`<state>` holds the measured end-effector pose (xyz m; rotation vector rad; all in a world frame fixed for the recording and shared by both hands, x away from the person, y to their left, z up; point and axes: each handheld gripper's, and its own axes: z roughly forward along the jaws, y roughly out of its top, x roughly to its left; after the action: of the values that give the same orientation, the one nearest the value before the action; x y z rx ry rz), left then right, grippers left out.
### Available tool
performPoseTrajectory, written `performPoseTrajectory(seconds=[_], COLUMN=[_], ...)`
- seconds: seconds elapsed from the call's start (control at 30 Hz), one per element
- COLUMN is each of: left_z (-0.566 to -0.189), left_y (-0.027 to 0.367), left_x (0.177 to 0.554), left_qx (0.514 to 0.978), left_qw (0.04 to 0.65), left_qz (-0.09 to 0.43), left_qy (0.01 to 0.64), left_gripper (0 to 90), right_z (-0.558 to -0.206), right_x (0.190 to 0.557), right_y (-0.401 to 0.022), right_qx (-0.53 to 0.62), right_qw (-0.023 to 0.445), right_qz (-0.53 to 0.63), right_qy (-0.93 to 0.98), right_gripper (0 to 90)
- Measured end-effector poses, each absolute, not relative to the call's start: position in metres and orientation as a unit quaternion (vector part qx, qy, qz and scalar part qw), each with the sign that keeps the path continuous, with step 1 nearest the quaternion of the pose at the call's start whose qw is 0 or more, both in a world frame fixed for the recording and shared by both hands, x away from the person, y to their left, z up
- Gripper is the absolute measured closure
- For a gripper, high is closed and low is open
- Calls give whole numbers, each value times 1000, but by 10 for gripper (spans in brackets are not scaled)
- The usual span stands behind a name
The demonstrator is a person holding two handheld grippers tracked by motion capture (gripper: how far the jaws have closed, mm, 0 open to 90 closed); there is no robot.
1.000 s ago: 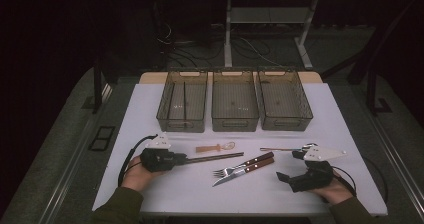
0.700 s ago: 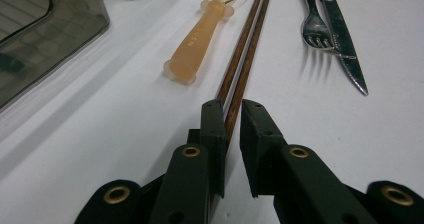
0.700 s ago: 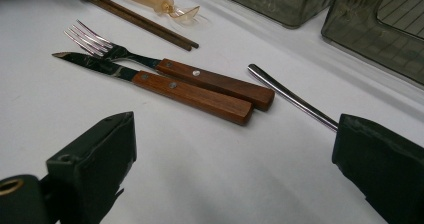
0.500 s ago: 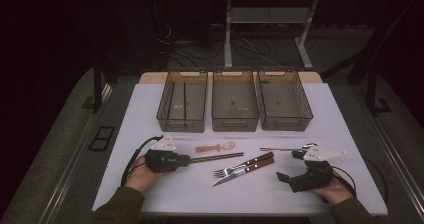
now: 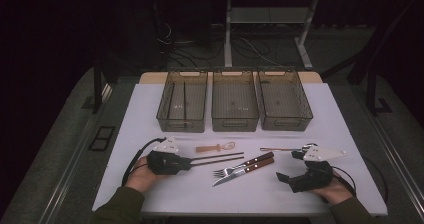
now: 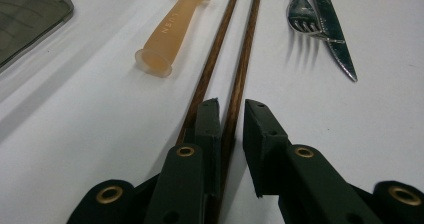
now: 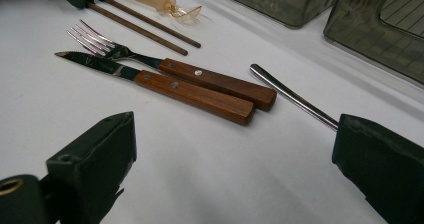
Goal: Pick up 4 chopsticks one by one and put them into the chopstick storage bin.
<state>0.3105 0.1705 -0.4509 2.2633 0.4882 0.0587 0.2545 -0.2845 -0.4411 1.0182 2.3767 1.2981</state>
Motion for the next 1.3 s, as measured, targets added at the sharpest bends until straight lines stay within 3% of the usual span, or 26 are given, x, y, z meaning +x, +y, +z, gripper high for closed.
performPoseTrajectory(seconds=[0.67, 1.3], left_z=[-449, -441], left_y=[165, 169], left_x=[304, 299], left_qx=[910, 906], left_qw=[386, 396], left_qz=[18, 30], left_qy=[152, 148], left_gripper=[845, 848], right_z=[-441, -441], right_x=[254, 254], right_y=[-284, -284], right_qx=[347, 343], right_qw=[124, 124], right_qz=[444, 447], right_qy=[817, 817], right_gripper=[41, 41])
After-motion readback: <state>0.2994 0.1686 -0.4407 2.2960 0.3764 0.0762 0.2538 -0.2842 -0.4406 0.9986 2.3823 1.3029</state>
